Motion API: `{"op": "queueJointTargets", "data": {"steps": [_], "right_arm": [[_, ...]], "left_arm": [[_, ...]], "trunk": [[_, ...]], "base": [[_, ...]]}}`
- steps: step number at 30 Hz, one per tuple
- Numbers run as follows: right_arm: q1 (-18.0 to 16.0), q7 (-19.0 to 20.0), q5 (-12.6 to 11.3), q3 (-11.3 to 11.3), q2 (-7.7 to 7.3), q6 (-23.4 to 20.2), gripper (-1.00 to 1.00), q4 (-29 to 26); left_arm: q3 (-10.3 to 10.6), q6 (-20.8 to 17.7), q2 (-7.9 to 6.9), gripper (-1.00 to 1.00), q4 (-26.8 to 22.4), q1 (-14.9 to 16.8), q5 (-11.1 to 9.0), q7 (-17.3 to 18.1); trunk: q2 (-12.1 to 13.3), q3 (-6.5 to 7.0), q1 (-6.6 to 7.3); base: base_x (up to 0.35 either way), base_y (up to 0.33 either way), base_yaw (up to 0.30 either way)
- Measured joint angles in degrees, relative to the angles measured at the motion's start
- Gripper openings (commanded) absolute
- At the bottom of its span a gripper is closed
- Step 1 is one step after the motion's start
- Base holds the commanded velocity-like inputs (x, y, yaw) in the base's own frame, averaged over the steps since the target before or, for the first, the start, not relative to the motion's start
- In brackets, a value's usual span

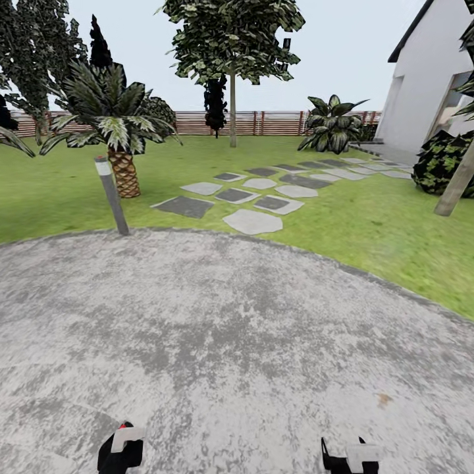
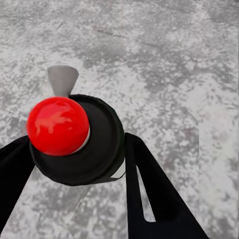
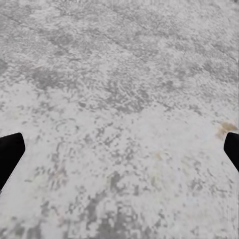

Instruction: In the garden, pick up the pesticide atomizer on the floor and spray pesticide onto both trees until each tree trunk is fully covered.

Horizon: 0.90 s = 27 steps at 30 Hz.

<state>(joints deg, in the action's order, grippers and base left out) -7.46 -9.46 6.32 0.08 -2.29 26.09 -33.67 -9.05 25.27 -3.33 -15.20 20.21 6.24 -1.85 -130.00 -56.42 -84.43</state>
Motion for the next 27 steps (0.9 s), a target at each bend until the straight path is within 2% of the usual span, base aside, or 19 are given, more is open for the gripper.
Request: {"op": "queueJointTargets", "data": {"steps": [6,9,10,12,15,20,27], "right_arm": [[0.0,-0.14,-0.12,-0.05,0.02,0.4,1.0,-0.05],[0.0,-0.19,-0.26,-0.21,-0.06,7.98,1.0,0.85],[0.01,-0.19,-0.28,-0.22,-0.07,9.23,1.0,1.35],[0.03,-0.21,-0.31,-0.24,-0.08,14.48,1.0,3.99],[0.01,-0.15,-0.23,-0.21,-0.03,17.77,1.0,6.1],[0.0,0.07,-0.15,0.05,0.04,19.26,1.0,12.54],[0.0,0.12,-0.26,0.15,0.85,19.33,1.0,15.43]], "left_arm": [[0.0,0.04,0.02,-1.0,0.0,0.0,0.0,0.0],[0.0,0.05,0.02,-1.0,0.0,0.0,0.0,0.0],[0.0,0.05,0.03,-1.0,0.0,0.0,0.0,0.0],[0.0,0.09,0.05,-1.0,0.0,0.0,0.0,0.0],[0.0,0.07,0.06,-1.0,0.0,0.0,0.0,0.0],[0.0,0.11,0.06,-1.0,0.0,0.0,0.0,0.0],[0.0,0.13,0.07,-1.0,0.0,0.0,0.0,0.0]], "trunk": [[0.0,0.0,0.0],[0.0,0.0,0.0],[0.0,0.0,0.0],[0.0,0.0,0.0],[0.0,0.0,0.0],[0.0,0.0,0.0],[0.0,0.0,0.0]], "base": [[0.34,0.0,0.0],[0.34,0.0,0.0],[0.34,0.0,0.0],[0.34,0.0,0.0],[0.34,0.0,0.0],[0.34,0.0,0.0],[0.34,0.0,0.0]]}}
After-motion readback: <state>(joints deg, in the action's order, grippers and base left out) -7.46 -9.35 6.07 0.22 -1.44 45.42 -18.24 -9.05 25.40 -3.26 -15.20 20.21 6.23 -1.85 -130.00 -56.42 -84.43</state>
